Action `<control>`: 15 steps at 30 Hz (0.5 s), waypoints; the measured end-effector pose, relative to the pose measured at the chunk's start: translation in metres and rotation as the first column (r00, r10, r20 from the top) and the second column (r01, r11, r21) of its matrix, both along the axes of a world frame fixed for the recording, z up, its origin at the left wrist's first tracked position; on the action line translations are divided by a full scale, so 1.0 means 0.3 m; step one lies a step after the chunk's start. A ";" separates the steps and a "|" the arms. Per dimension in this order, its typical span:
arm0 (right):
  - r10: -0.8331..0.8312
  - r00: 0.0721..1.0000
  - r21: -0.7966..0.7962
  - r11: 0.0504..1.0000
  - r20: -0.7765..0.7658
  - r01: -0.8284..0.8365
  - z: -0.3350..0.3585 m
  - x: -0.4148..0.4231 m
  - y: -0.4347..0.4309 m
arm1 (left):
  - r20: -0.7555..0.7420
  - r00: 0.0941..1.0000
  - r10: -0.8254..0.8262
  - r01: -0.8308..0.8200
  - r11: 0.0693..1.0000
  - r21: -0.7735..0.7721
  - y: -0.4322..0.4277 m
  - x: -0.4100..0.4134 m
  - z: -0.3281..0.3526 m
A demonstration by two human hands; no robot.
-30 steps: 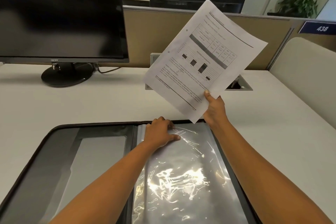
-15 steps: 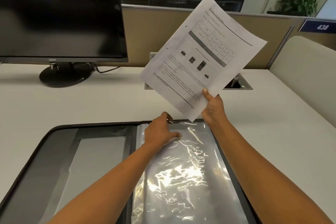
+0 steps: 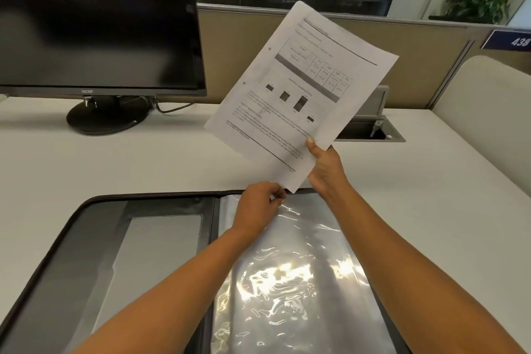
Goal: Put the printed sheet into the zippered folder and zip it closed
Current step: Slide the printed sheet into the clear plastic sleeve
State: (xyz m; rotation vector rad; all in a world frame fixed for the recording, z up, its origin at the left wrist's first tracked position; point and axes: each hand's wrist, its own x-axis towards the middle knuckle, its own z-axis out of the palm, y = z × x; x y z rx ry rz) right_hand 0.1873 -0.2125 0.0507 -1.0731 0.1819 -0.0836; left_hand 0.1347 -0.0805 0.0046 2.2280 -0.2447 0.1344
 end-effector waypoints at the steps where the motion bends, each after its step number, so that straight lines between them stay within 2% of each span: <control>1: 0.015 1.000 -0.031 0.999 0.000 -0.015 -0.004 -0.001 0.000 | 0.001 1.000 -0.002 0.002 1.000 -0.004 0.001 0.001 0.002; 4: 0.059 0.998 -0.172 0.983 -0.024 -0.062 -0.004 -0.002 -0.014 | 0.002 1.000 -0.015 0.015 1.000 -0.014 0.004 0.003 0.006; 8: 0.100 0.990 -0.378 0.916 -0.104 -0.132 0.012 0.006 -0.056 | -0.007 1.000 -0.018 0.018 1.000 0.016 0.023 0.004 0.008; 15: 0.179 0.950 -0.351 0.898 -0.257 -0.265 0.005 0.022 -0.156 | -0.060 0.998 -0.035 0.049 0.965 0.257 0.089 0.027 0.036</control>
